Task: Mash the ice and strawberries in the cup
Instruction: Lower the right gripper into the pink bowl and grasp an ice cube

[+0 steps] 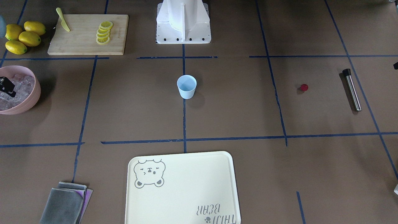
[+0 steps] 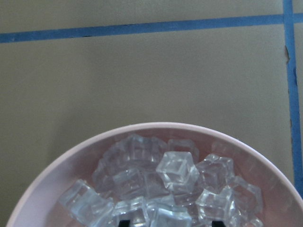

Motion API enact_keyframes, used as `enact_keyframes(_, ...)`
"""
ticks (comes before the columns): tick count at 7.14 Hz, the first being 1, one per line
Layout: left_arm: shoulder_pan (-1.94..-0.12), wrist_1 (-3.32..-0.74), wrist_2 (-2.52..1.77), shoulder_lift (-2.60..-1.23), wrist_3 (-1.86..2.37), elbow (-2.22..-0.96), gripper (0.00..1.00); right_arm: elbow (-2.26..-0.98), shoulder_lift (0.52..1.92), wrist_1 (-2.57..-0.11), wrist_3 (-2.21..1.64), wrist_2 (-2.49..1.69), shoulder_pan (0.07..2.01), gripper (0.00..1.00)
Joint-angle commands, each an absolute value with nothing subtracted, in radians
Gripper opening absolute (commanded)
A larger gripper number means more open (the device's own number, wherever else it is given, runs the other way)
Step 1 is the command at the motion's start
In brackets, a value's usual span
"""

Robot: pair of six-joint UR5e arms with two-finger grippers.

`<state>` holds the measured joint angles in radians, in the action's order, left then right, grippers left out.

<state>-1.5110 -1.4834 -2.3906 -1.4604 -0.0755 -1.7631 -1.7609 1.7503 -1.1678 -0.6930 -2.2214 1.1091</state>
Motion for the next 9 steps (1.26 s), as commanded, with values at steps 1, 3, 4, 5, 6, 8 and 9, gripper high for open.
enact_keyframes(1, -1.511, -1.483, -2.390, -1.457, -0.078, -1.764, 1.00, -1.759, 1.750, -1.167, -0.693, -2.221, 1.109, 0.41)
enact_keyframes(3, -1.511, -1.483, -2.390, -1.457, -0.078, -1.764, 1.00, -1.763, 1.749, -1.167, -0.686, -2.223, 1.109, 0.04)
enact_keyframes(4, -1.511, -1.483, -2.390, -1.457, -0.078, -1.763, 1.00, -1.769, 1.734, -1.167, -0.684, -2.223, 1.112, 0.00)
enact_keyframes(5, -1.511, -1.483, -2.390, -1.457, -0.078, -1.761, 1.00, -1.798, 1.717, -1.167, -0.684, -2.220, 1.120, 0.00)
enact_keyframes(6, -1.511, -1.483, -2.391, -1.457, -0.078, -1.764, 1.00, -1.859, 1.704, -1.170, -0.684, -2.209, 1.130, 0.00)
enact_keyframes(8, -1.511, -1.486, -2.391, -1.457, -0.077, -1.764, 1.00, -1.980, 1.654, -1.181, -0.698, -2.217, 1.132, 0.00)
enact_keyframes(9, -1.511, -1.512, -2.391, -1.457, -0.077, -1.763, 1.00, -2.012, 1.629, -1.183, -0.728, -2.227, 1.102, 0.00)
